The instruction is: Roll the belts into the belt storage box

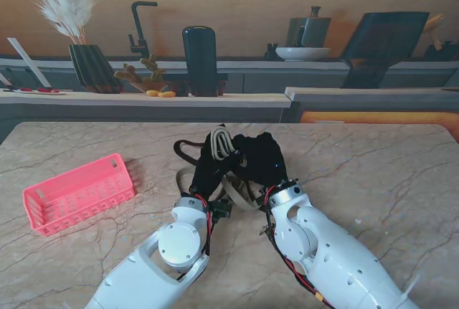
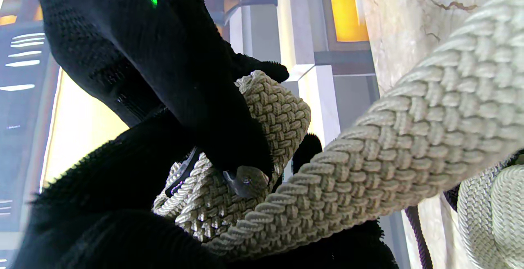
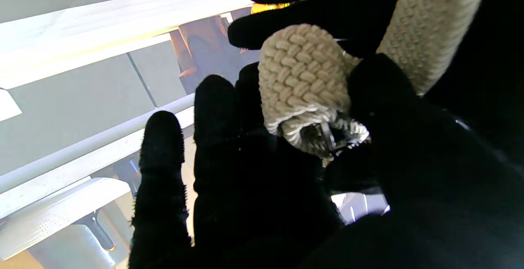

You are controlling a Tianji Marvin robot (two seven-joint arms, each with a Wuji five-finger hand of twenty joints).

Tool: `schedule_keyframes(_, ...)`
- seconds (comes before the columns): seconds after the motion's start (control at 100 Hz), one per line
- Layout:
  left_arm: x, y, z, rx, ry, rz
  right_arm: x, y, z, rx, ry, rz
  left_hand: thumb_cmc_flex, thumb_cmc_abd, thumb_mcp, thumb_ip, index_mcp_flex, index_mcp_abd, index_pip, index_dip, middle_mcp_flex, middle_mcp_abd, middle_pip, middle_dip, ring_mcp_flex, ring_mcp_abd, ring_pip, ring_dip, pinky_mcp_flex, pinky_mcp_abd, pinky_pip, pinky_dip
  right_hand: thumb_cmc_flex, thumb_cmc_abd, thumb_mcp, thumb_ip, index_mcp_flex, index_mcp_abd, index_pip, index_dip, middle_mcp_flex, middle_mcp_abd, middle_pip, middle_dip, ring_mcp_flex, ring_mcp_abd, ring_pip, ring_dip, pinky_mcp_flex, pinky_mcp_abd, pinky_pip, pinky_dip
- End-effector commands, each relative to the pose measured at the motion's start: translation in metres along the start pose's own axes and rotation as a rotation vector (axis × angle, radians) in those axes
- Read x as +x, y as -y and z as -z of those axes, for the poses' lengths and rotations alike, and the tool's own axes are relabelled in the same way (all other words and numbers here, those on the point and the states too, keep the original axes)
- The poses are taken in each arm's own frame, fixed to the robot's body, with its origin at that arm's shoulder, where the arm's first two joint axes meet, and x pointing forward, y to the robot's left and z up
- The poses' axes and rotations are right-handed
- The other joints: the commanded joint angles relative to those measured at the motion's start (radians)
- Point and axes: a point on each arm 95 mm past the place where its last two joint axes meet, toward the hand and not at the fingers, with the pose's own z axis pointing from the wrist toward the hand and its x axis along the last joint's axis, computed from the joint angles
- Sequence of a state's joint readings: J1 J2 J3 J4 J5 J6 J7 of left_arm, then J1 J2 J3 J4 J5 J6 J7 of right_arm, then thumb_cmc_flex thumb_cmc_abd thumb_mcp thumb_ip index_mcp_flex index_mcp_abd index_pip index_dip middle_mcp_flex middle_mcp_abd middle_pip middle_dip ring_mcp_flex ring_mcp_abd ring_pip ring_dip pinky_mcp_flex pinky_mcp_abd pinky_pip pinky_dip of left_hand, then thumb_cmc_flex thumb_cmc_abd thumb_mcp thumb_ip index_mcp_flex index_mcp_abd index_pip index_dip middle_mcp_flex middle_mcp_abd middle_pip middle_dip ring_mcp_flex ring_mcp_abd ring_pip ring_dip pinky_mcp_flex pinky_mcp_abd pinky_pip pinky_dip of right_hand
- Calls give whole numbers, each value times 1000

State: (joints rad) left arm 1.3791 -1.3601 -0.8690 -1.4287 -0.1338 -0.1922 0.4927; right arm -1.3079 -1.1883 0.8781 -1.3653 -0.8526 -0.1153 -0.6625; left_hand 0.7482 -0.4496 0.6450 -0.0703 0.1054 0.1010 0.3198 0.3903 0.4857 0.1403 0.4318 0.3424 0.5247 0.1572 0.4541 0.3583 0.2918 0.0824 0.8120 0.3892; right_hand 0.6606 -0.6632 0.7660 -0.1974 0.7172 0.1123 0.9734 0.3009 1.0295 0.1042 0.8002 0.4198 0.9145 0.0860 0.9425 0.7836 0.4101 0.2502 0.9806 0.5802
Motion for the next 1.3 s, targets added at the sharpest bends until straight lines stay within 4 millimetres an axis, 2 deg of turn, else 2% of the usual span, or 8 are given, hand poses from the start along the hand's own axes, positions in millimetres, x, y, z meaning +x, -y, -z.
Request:
schedule_keyframes(0.0, 6, -10, 2, -10, 5, 34, 16, 0, 2, -10, -31, -41, 74, 67, 36, 30, 44, -51, 105, 10, 71, -35, 50, 20, 83, -21, 44, 27, 70, -11, 64, 24, 77, 114, 70, 51, 74, -346, 90, 23, -10, -22, 25, -1, -33, -45, 14, -5, -9, 15, 30, -15)
schedule_keyframes(0.18, 8, -9, 3, 11, 32, 90, 14, -1, 11, 79, -42, -62, 118, 96, 51, 32, 39, -26, 264, 1, 172, -42, 110, 57, 212, -28, 114, 56, 184, 15, 148, 29, 10, -32, 130, 53, -57, -293, -28, 61, -141, -17, -53, 26, -104, -53, -111, -49, -17, 2, -5, -24)
schedule_keyframes(0.27, 9, -9, 4, 15, 36, 96, 12, 0, 15, 144, -52, -70, 151, 54, 54, 6, 36, -16, 317, -9, 219, -47, 100, 122, 254, -32, 136, 64, 221, 25, 173, 16, -88, -28, 180, 132, -106, -246, -263, 217, -215, -16, -90, 38, -145, -52, -167, -60, -28, -10, -44, -2)
schedule_keyframes(0.49, 6, -8, 4, 1, 61, 98, 7, -6, 20, 233, -96, -60, 352, 5, 14, -25, 65, -3, 407, 25, 368, -53, -20, 314, 395, -49, 203, 187, 327, 81, 281, -1, -138, -41, 131, 139, -232, -239, -376, 227, -335, -22, -167, 35, -200, -47, -255, -81, -63, -13, -112, 11)
schedule_keyframes(0.6, 3, -5, 4, -31, 80, 97, 2, -18, 23, 214, -118, -19, 391, 24, -36, -22, 87, -11, 404, 29, 397, -65, -45, 432, 400, -58, 355, 334, 305, 142, 431, 102, -155, -24, 114, 141, -260, -234, -399, 230, -363, -21, -187, 36, -206, -51, -268, -82, -68, -21, -125, 22)
schedule_keyframes(0.82, -5, -2, 5, -150, 129, 107, -11, -52, 29, 106, -167, 94, 363, 57, -146, 3, 170, -14, 351, 20, 440, -29, -38, 515, 468, -112, 531, 492, 345, 146, 535, 319, -164, 6, 116, 144, -258, -242, -394, 243, -355, -26, -185, 41, -190, -60, -262, -75, -49, -37, -124, 41)
schedule_keyframes(1.09, -15, 0, 4, -356, 178, 66, -22, -80, 34, 81, -213, 203, 309, -42, -120, 16, 290, 47, 431, 97, 493, -7, -48, 494, 557, -146, 495, 515, 433, 127, 526, 343, -96, 25, 115, 135, -352, -477, -323, 282, -384, -39, -219, 22, -194, -71, -284, -86, -38, -50, -142, 57)
schedule_keyframes(1.29, -20, 0, 6, -474, 189, 26, -30, -87, 35, 245, -295, 338, 305, -63, -119, 16, 301, 41, 473, 135, 504, -3, -67, 472, 574, -149, 473, 518, 447, 127, 514, 343, -70, 11, 122, 135, -540, -483, -372, 236, -547, -38, -334, -31, -238, -76, -382, -133, -53, -69, -178, 59)
